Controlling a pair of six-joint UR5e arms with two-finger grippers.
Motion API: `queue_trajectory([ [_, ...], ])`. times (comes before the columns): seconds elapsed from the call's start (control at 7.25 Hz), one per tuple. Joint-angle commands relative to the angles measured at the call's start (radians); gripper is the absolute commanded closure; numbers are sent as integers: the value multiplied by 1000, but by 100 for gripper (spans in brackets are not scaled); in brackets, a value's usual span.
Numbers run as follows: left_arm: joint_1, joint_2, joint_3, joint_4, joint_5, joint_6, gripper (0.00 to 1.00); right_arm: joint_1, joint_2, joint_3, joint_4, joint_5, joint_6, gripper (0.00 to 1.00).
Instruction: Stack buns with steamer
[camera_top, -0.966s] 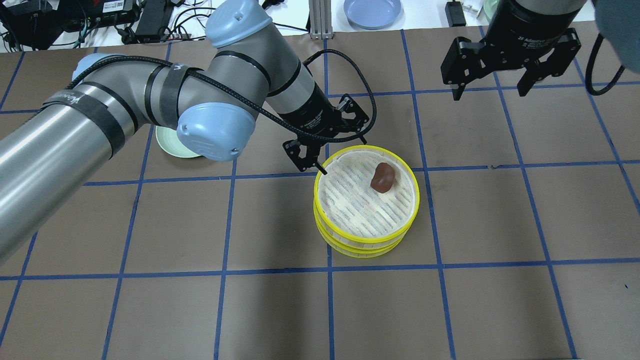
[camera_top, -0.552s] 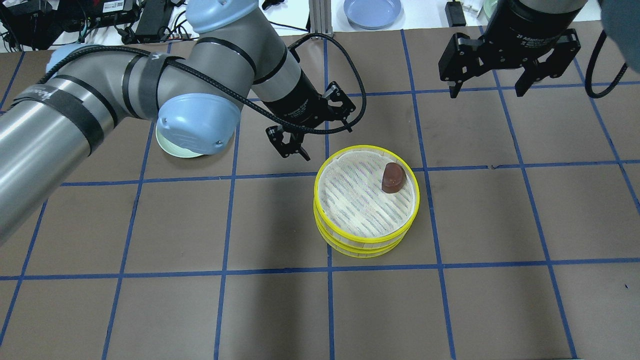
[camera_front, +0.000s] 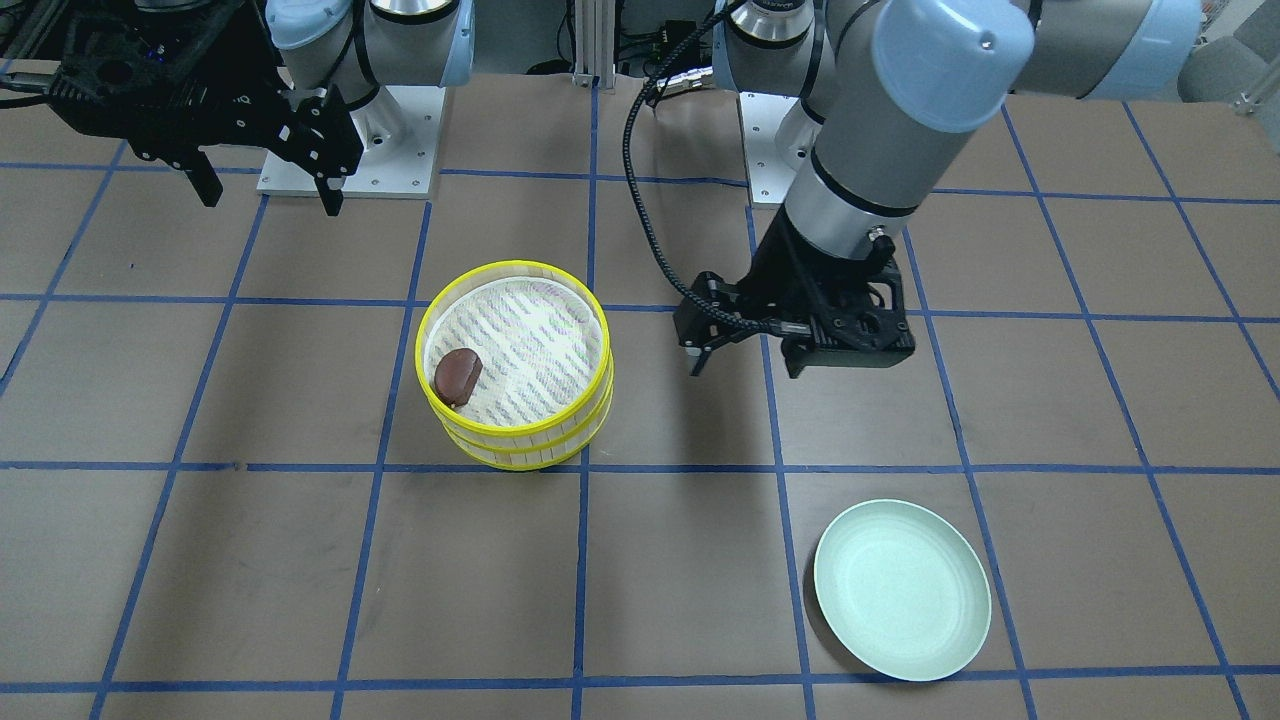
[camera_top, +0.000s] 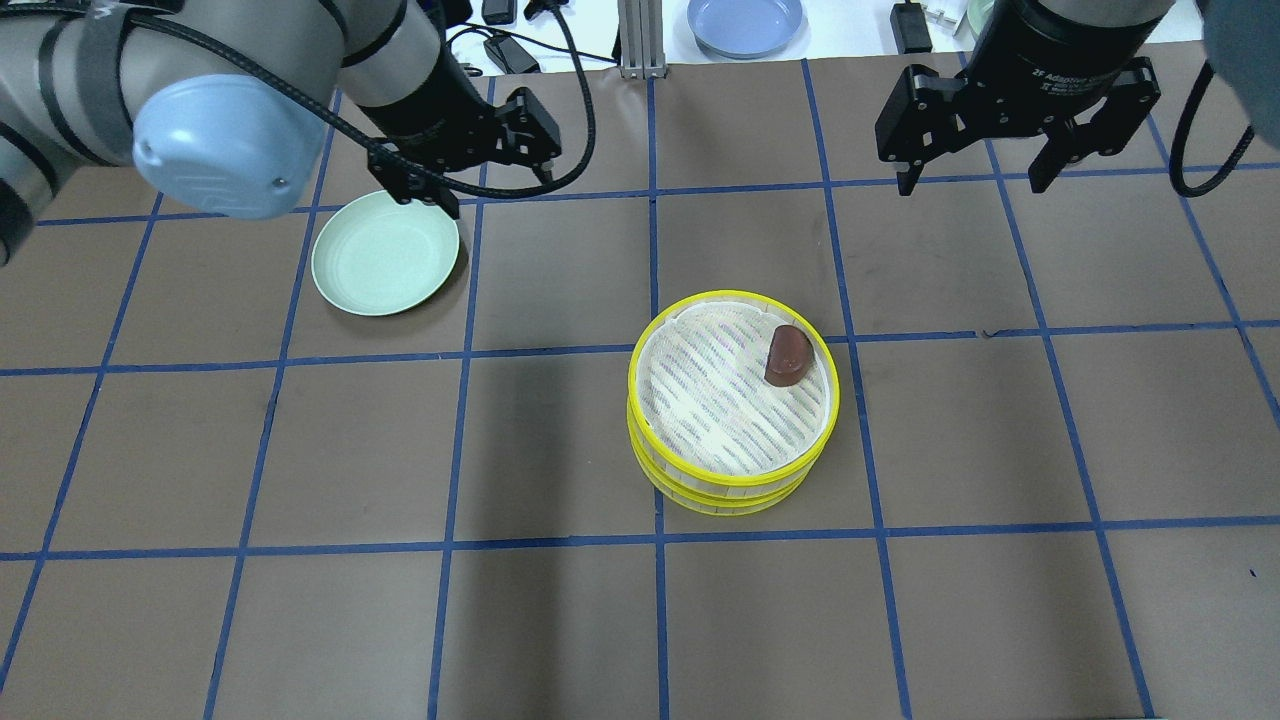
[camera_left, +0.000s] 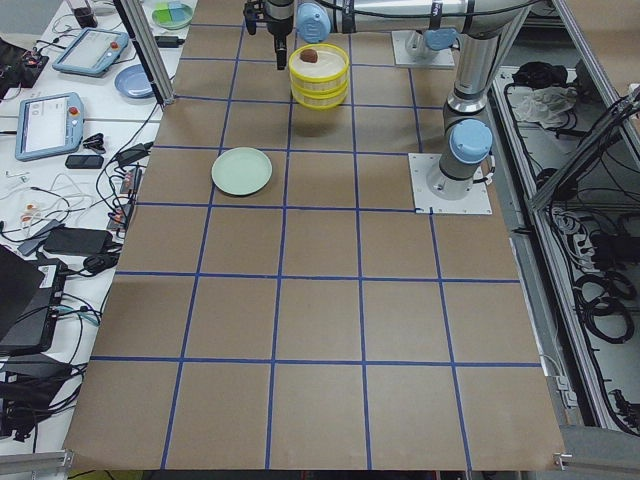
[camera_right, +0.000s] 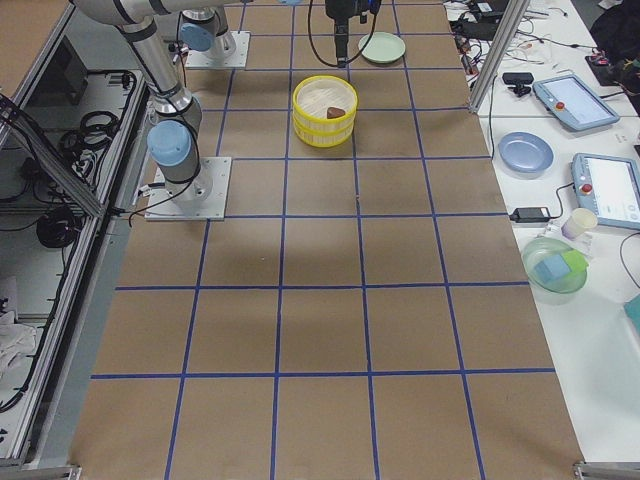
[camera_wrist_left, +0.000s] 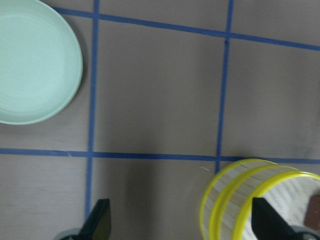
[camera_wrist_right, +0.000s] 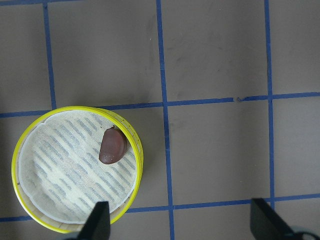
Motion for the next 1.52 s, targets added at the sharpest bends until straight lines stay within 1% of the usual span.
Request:
queue_trajectory([
  [0.0,76,50,3,-71,80,92,0,1,0,0,-30,7,0,0],
  [0.14,102,76,4,-99,82,92,0,1,7,0,-36,7,0,0],
  [0.28,122,105,3,-157,102,92,0,1,10,0,-60,10,0,0],
  [0.41,132,123,3,-159,120,92,0,1,9,0,-62,13,0,0],
  [0.55,147,123,-6,-162,136,95,0,1,12,0,-63,38,0,0],
  [0.69,164,131,-17,-161,163,136,0,1,12,0,-67,44,1,0],
  [0.97,185,127,-22,-162,168,145,0,1,12,0,-62,30,0,0],
  [1.1,191,98,-34,-147,163,146,0,1,12,0,-63,30,0,0],
  [1.24,194,113,-34,-110,165,145,0,1,6,0,-60,30,0,0],
  [1.38,198,134,-34,-115,169,143,0,1,4,0,-56,29,0,0],
])
